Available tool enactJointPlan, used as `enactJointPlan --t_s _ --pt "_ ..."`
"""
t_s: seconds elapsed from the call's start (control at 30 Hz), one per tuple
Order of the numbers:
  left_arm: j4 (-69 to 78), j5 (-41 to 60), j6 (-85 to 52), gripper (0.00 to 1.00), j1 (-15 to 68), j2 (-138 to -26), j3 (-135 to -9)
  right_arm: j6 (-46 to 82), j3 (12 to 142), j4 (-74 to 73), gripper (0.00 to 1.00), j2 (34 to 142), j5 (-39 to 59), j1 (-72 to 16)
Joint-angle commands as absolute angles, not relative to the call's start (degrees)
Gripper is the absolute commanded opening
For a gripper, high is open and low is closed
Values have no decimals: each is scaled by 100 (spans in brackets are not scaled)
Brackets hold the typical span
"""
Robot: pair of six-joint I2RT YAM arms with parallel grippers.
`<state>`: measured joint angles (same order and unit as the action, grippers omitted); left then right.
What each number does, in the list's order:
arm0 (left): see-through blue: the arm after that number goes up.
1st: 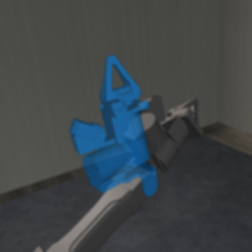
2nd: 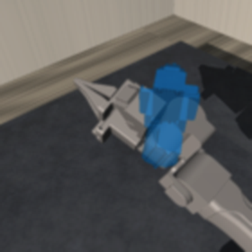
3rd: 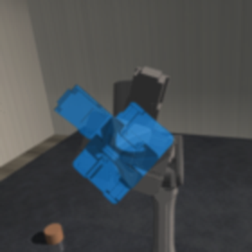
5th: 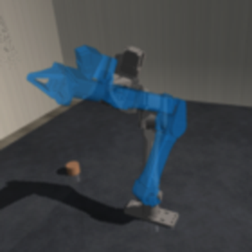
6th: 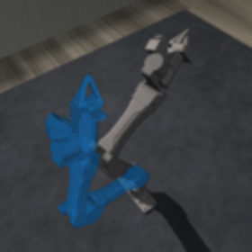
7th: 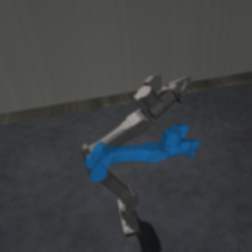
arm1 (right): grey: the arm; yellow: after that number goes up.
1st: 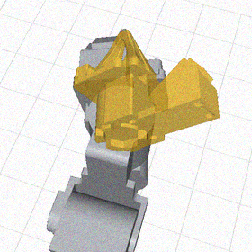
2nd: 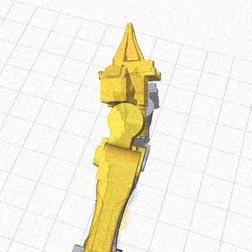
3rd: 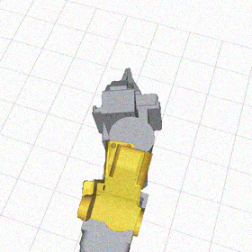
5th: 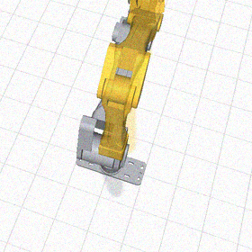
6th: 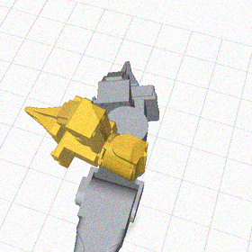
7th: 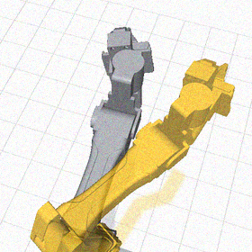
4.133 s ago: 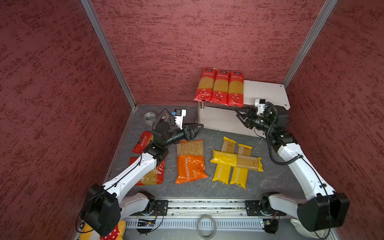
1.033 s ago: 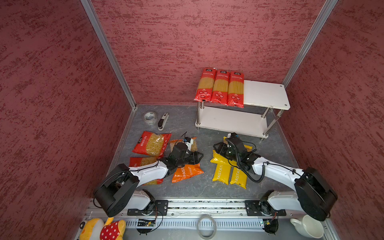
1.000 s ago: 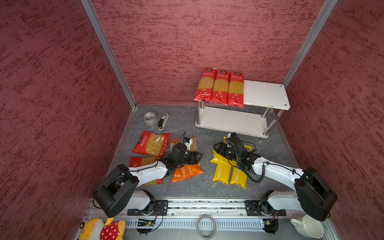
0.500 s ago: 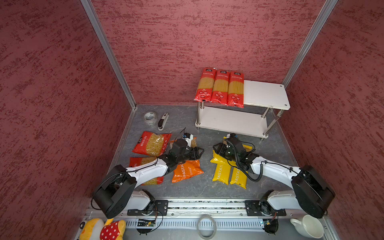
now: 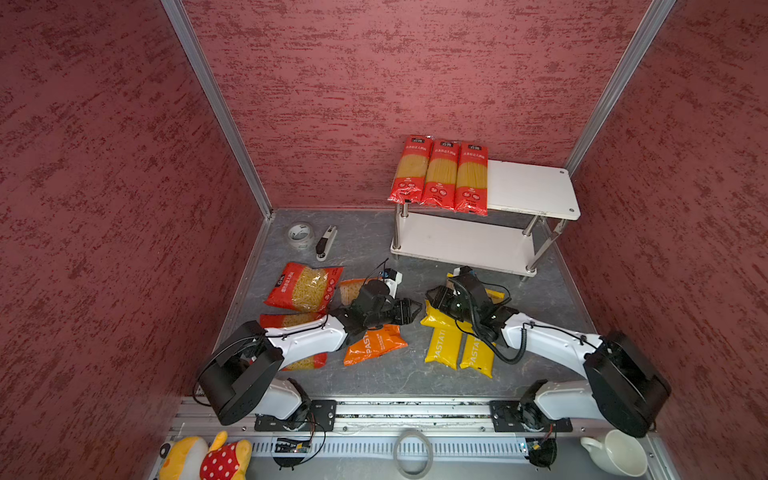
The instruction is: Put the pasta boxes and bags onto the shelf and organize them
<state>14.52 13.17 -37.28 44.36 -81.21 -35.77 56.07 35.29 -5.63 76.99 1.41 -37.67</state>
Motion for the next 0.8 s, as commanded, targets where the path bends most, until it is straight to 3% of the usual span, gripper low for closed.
enactJointPlan --t_s 0.0,0.37,0.57,0.77 --pt "1646 1299 -3758 63 4465 -7986 -3460 5352 3531 -289 58 7437 14 -3747" --pt "2386 2196 -4145 68 4335 -8005 -2858 4185 3975 1108 62 7152 -184 -3518" --pt "3053 2331 -4498 70 4504 -8600 -2939 3823 3901 1751 66 6886 -121 -2793" --pt "3276 2048 -4573 74 4610 -9281 -3338 3439 3892 2799 77 6688 -485 -1756"
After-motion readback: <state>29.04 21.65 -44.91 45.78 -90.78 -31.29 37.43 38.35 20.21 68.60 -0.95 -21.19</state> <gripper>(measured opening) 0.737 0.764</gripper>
